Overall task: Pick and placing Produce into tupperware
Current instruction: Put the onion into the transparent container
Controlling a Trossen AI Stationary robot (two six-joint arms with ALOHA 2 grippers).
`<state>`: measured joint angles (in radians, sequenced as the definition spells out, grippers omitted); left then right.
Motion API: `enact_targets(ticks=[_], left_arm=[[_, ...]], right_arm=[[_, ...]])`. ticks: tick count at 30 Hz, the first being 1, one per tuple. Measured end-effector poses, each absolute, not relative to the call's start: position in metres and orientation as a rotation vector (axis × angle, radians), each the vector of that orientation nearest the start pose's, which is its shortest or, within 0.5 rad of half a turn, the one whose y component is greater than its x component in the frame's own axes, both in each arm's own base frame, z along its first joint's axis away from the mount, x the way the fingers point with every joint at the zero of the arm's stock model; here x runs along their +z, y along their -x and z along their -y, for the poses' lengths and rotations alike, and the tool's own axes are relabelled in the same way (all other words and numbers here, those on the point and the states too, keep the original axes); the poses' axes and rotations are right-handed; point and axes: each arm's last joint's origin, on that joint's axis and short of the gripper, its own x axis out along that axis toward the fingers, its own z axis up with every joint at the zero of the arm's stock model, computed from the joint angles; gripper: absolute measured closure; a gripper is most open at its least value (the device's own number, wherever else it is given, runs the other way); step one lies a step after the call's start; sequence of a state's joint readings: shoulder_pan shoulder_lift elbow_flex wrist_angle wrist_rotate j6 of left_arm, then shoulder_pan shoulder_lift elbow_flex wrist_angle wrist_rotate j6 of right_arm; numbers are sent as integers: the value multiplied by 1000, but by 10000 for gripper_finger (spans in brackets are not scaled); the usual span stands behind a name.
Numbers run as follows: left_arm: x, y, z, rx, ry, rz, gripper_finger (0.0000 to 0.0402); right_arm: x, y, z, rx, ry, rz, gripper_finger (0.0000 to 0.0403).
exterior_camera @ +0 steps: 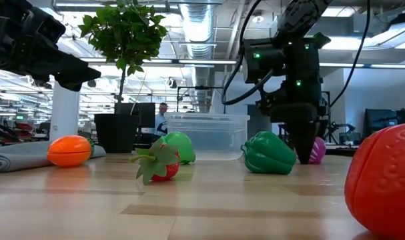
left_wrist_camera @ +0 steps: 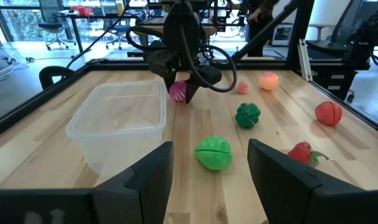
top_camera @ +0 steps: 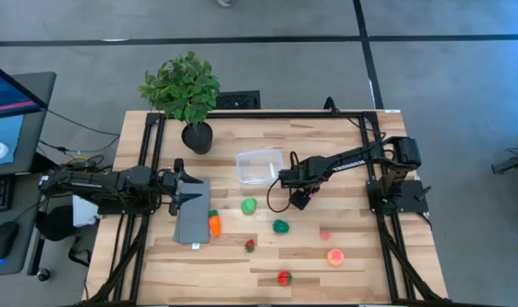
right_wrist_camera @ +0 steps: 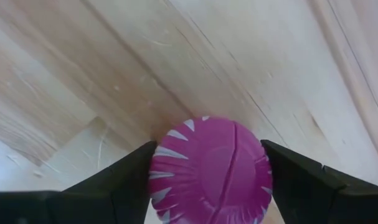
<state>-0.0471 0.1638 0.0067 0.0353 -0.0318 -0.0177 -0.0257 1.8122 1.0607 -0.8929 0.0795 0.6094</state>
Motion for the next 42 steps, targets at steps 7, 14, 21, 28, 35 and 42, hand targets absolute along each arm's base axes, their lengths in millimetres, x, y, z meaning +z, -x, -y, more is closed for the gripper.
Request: enact_targets(ticks=[7, 14, 21, 28, 35, 42], left_arm=[[156, -107, 4, -14, 16, -122, 205], [156, -107, 4, -14, 17, -122, 205], [156, -107, 4, -14, 19, -122, 205], [156, -107, 4, -14, 19, -122, 205], [156, -107, 4, -13, 26, -122, 205], [156, -107, 4, -12, 36, -122, 205]], right_arm=[[140, -296, 10, -577, -419, -1563, 102], [153, -301, 5, -563, -394, -1577, 102], [170, -310, -3, -535, -365, -1570, 102], [193, -318, -14, -530, -288, -1552, 102], [217, -332, -18, -505, -208, -1456, 102], [237, -343, -19, -482, -123, -1368, 102]])
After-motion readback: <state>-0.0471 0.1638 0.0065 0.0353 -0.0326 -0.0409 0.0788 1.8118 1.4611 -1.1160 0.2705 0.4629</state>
